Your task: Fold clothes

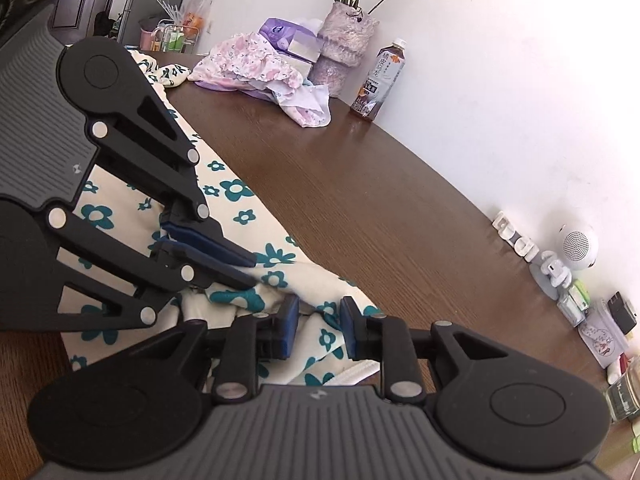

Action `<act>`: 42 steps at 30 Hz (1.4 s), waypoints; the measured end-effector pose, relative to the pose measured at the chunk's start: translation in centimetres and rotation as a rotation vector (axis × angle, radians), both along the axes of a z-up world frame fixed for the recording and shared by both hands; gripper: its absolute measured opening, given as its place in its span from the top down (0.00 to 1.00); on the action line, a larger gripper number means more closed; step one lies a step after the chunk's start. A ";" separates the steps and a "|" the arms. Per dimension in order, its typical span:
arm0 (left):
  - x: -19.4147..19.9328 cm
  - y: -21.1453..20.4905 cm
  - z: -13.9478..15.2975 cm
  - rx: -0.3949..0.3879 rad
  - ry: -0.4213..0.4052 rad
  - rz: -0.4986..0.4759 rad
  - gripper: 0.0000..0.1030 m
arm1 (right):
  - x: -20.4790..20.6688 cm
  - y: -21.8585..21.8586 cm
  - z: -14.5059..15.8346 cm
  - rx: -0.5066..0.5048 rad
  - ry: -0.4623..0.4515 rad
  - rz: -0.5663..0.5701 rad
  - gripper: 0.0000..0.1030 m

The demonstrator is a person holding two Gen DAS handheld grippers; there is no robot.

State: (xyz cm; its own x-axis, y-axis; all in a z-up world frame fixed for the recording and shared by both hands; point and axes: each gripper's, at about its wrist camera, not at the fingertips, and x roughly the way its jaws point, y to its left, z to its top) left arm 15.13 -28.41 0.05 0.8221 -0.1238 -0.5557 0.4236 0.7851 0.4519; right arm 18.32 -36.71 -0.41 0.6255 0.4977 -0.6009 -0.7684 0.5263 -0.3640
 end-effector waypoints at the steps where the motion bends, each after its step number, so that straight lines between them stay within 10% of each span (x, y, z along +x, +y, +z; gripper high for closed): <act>1: 0.0 0.0 0.1 -0.002 -0.004 0.001 0.95 | 0.0 0.0 -0.1 -0.005 0.002 0.005 0.86; 22: 1.3 1.3 0.7 -0.194 0.056 0.128 0.91 | 0.0 0.1 -0.3 0.030 0.022 -0.028 0.84; 42: 1.2 1.5 0.3 -0.191 0.068 0.132 0.89 | -0.8 0.3 -0.6 -0.010 -0.015 -0.005 0.92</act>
State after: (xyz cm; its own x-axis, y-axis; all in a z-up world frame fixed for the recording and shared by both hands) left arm 16.33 -26.87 0.38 0.7999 -0.1256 -0.5869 0.3357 0.9042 0.2640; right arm 17.55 -36.37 -1.01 0.6369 0.4888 -0.5961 -0.7603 0.5264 -0.3807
